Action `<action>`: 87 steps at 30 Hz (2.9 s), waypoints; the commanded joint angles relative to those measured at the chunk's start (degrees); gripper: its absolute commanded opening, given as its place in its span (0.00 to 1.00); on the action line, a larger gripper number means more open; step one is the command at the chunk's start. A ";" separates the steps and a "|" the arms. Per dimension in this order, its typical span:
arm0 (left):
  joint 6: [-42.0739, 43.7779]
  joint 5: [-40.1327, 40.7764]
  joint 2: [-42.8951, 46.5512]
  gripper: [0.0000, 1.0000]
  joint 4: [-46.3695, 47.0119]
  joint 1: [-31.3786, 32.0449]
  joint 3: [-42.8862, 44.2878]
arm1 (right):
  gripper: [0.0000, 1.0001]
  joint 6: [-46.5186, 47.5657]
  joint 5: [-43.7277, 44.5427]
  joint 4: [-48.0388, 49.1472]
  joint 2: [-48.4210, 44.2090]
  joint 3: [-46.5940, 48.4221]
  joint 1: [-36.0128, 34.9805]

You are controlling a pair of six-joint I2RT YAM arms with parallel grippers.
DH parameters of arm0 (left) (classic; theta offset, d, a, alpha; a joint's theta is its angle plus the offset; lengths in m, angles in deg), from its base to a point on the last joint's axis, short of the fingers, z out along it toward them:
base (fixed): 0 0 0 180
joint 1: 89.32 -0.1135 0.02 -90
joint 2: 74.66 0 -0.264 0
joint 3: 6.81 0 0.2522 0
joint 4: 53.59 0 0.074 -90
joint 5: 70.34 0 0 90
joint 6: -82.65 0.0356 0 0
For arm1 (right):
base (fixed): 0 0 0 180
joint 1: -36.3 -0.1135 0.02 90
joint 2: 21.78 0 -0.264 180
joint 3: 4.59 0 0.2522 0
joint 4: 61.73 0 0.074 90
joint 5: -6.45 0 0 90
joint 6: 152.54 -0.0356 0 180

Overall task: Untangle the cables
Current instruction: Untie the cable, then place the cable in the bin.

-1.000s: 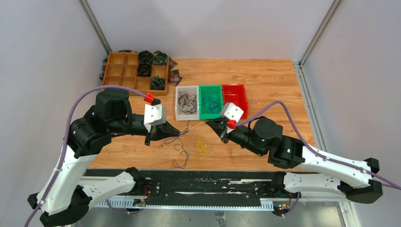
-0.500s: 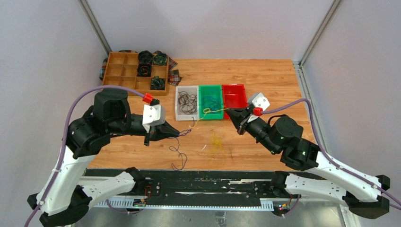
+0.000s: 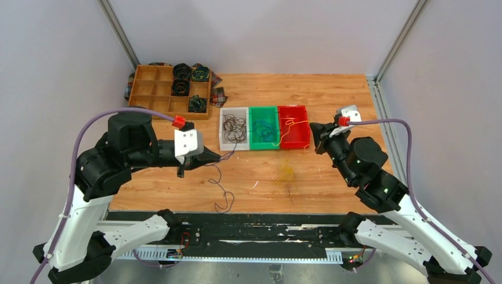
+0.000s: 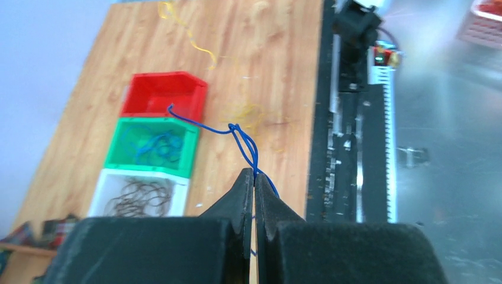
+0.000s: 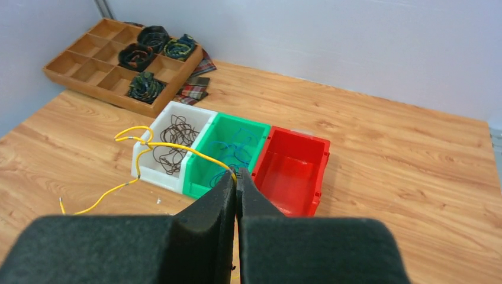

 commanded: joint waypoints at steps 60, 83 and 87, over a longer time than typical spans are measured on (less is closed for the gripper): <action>12.22 31.01 -47.33 0.01 40.12 -0.40 40.43 | 0.01 -9.46 7.00 -12.89 -9.16 -9.51 3.11; 11.18 28.12 -50.37 0.00 46.25 -5.27 16.87 | 0.01 -9.49 7.60 -12.45 -8.32 -8.97 3.15; 6.38 24.96 -52.83 0.00 43.14 -4.97 18.33 | 0.01 -9.47 8.21 -12.46 -8.46 -9.16 3.11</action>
